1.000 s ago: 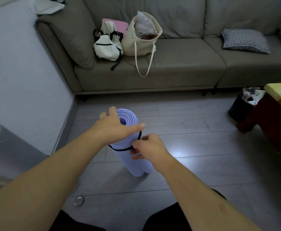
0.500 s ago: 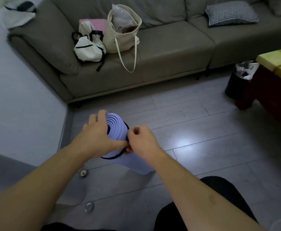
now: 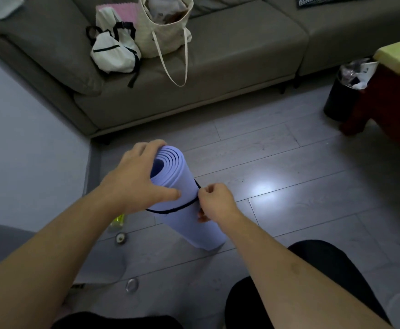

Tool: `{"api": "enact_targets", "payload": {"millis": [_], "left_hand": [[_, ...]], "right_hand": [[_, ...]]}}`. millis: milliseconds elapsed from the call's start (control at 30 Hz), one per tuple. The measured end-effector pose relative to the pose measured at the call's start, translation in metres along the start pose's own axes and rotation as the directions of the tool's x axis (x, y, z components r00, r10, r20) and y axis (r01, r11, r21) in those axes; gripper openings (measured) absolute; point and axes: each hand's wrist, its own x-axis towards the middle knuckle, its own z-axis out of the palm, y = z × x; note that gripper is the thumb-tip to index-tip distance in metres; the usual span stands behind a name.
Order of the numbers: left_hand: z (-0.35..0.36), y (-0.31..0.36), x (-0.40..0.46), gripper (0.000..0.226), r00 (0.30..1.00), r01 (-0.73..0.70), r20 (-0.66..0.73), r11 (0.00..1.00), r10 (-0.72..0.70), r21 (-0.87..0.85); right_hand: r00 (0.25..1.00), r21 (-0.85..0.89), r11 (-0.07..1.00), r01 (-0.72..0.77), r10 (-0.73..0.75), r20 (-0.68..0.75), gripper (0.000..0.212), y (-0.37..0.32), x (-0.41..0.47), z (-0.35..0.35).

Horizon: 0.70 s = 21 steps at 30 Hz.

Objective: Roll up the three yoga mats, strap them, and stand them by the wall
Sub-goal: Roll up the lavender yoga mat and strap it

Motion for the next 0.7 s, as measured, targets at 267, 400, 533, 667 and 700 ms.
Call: {"api": "enact_targets", "payload": {"millis": [267, 400, 533, 667, 700], "left_hand": [[0.003, 0.000, 0.000, 0.112, 0.999, -0.003, -0.032, 1.000, 0.004, 0.021], [0.007, -0.001, -0.004, 0.109, 0.998, 0.009, -0.055, 0.999, -0.007, 0.032], [0.007, -0.004, -0.004, 0.105, 0.996, 0.045, -0.078, 0.999, -0.045, -0.006], [0.007, -0.003, -0.006, 0.090, 0.993, 0.053, -0.101, 0.989, -0.068, -0.141], [0.008, -0.002, -0.005, 0.078, 0.989, 0.061, -0.120, 0.983, -0.082, -0.171]], "right_hand": [[0.996, -0.069, 0.994, -0.084, 0.086, 0.013, 0.021, 0.010, 0.012, 0.007], [0.981, -0.045, 0.982, -0.184, 0.181, -0.067, 0.013, 0.034, 0.015, 0.001], [0.972, -0.008, 0.979, -0.202, 0.199, -0.127, 0.014, 0.042, 0.007, 0.001], [0.963, 0.097, 0.958, 0.268, -0.263, -0.067, 0.010, -0.006, -0.023, 0.007], [0.934, 0.146, 0.924, 0.353, -0.357, -0.005, 0.012, -0.017, -0.034, 0.005]]}}
